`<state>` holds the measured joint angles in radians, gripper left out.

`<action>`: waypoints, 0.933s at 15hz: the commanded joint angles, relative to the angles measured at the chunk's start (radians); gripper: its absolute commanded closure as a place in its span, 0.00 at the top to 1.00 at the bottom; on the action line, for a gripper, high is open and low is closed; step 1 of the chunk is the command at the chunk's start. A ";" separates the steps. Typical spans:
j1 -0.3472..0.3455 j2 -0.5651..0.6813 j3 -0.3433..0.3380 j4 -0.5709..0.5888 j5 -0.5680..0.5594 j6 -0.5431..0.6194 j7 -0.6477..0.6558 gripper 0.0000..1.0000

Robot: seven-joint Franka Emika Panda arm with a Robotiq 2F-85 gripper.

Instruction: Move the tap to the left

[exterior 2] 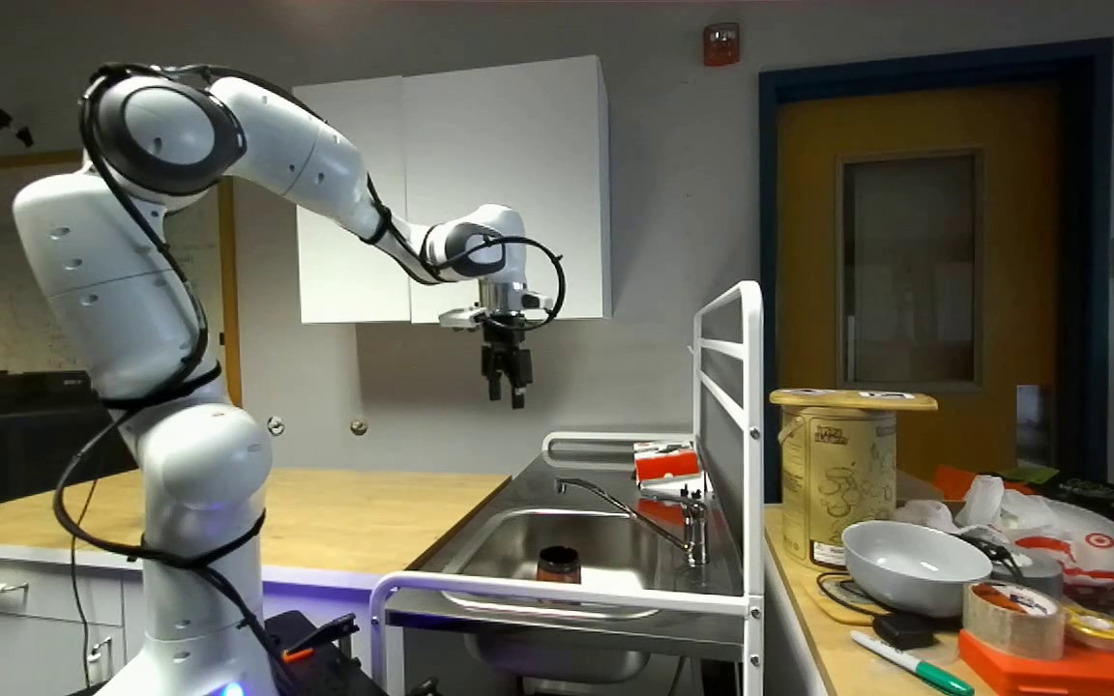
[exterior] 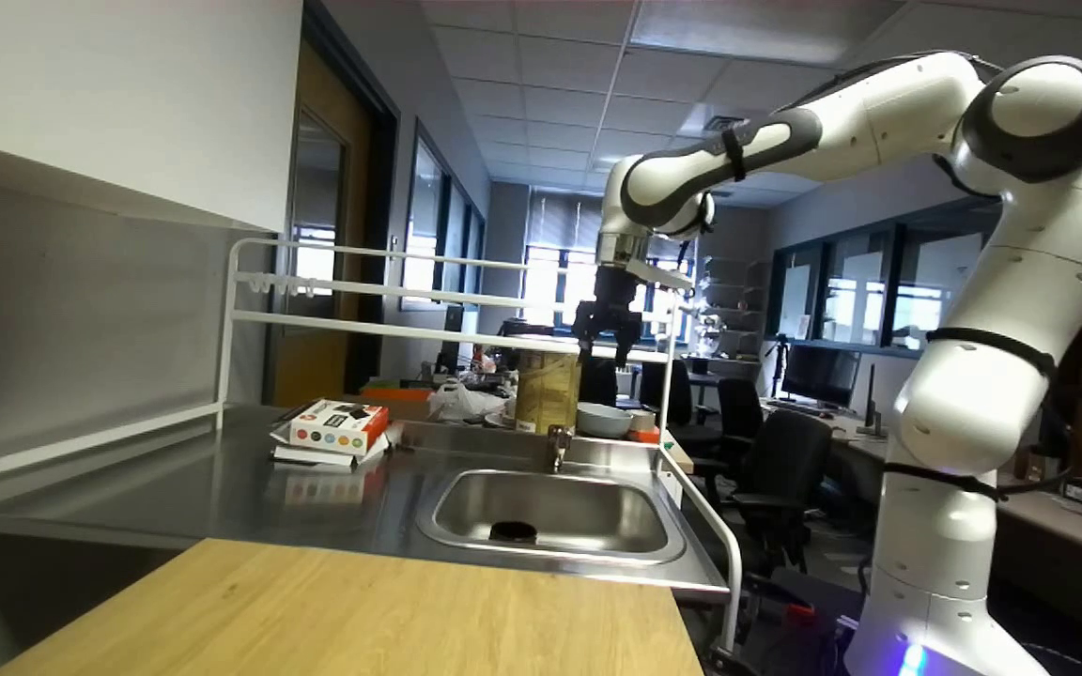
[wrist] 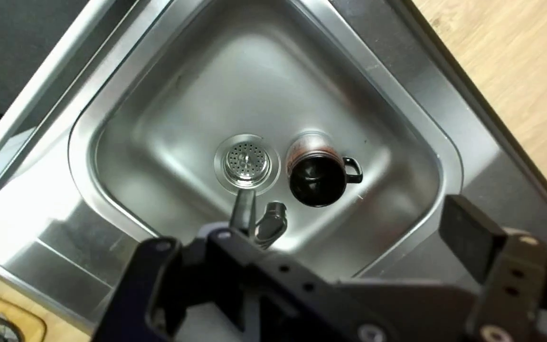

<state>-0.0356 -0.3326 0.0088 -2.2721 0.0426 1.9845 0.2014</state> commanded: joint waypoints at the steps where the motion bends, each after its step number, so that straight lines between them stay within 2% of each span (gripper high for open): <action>1: -0.031 0.138 -0.017 0.101 0.046 -0.018 0.119 1.00; 8: -0.062 0.348 -0.054 0.227 0.073 0.002 0.374 1.00; 14: -0.050 0.512 -0.081 0.341 0.073 0.003 0.477 1.00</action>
<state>-0.0980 0.0967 -0.0556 -2.0167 0.0969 2.0070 0.6314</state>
